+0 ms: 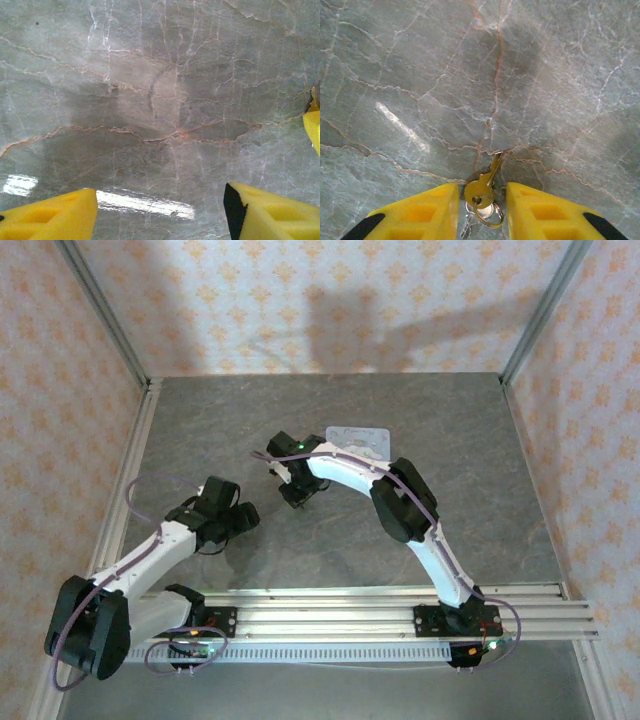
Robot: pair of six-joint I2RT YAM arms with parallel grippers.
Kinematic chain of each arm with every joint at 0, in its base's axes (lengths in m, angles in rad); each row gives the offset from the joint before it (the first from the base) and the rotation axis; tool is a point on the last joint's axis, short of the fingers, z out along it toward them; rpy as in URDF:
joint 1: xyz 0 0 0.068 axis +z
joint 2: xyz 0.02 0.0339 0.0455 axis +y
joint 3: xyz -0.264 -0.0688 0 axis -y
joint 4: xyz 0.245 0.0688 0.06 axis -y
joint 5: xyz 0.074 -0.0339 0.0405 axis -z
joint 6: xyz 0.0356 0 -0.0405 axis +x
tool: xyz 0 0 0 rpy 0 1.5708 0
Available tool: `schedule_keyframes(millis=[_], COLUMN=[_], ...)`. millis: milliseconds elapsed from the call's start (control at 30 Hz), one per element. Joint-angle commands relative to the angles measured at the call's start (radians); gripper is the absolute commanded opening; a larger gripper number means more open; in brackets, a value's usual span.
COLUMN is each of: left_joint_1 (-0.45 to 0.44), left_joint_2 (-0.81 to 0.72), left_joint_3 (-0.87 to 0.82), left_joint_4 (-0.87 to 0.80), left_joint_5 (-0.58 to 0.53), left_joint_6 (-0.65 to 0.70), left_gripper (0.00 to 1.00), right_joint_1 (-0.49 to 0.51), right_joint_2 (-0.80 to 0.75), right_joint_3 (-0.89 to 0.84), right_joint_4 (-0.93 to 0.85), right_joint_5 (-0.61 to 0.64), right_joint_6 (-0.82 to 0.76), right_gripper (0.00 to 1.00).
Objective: Unlock the padlock with the key
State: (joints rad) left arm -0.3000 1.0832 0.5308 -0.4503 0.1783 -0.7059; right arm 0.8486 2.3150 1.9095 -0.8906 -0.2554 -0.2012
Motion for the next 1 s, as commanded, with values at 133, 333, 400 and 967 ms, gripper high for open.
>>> schedule_keyframes(millis=[133,333,400,967], left_joint_1=[0.007,0.007,0.007,0.008], left_joint_2=[-0.023,-0.056,-0.063,-0.141], left_joint_3=[0.025,0.037,0.032,-0.026], left_joint_4=[-0.043,-0.047,-0.05,0.001], left_joint_5=[0.01,0.012,0.006,0.051], left_joint_6=[0.025,0.012,0.002,0.015], left_gripper=[0.68,0.68,0.68,0.68], right_joint_1=[0.014,0.014,0.013,-0.057], right_joint_2=[-0.043,-0.076,-0.091,-0.234], right_joint_3=[-0.09,-0.127,-0.144,-0.28], right_joint_4=[-0.005,0.032,0.048,0.255], right_joint_5=[0.028,0.04,0.049,-0.152], right_joint_6=[-0.014,-0.023,-0.031,0.033], right_gripper=[0.12,0.01,0.0,0.0])
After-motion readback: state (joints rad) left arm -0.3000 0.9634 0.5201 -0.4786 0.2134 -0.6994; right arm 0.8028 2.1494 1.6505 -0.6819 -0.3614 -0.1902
